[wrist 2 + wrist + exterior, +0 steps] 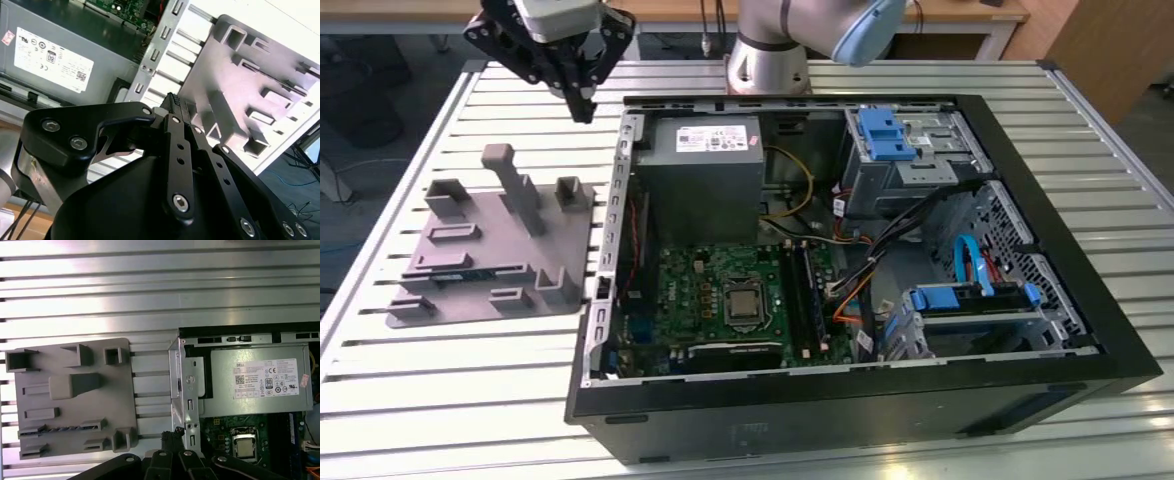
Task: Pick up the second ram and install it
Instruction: 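Reach for the second ram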
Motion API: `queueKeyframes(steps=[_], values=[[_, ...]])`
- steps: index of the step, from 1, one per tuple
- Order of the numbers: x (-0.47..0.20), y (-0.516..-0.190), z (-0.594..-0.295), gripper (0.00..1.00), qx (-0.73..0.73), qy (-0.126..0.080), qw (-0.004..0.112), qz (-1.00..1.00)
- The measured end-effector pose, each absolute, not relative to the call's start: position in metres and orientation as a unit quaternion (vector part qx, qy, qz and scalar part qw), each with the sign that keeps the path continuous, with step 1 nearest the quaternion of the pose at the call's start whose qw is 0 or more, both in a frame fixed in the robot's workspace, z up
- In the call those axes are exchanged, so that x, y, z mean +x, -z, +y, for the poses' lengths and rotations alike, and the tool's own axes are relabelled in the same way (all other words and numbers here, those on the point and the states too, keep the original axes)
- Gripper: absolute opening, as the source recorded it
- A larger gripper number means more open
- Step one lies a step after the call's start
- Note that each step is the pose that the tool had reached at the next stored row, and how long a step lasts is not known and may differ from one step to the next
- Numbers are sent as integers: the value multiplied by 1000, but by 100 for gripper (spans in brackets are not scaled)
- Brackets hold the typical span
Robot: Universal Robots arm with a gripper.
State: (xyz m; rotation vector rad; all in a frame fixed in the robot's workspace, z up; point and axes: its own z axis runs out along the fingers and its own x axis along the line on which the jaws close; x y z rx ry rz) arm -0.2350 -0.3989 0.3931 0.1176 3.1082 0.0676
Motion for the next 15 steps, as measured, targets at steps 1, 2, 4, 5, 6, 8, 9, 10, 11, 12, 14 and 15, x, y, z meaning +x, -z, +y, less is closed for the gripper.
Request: queueKeyframes(steps=[1,2,4,5,6,8,9,10,11,12,14,15], values=[[-238,-393,-399,10,38,-22,15,999],[-241,-393,-399,10,38,-22,15,999],[-247,-393,-399,10,38,-22,15,999],[-249,-393,-399,10,38,-22,15,999],[-253,-393,-399,10,38,-22,15,999],[-259,-393,-399,10,38,-22,15,999],[-262,-393,-399,10,38,-22,15,999],[-266,-393,-399,10,38,-22,16,999],[-269,-393,-399,10,38,-22,16,999],[-272,-393,-399,10,38,-22,16,999],[-278,-393,-399,10,38,-22,16,999],[-281,-393,-399,10,38,-22,16,999]])
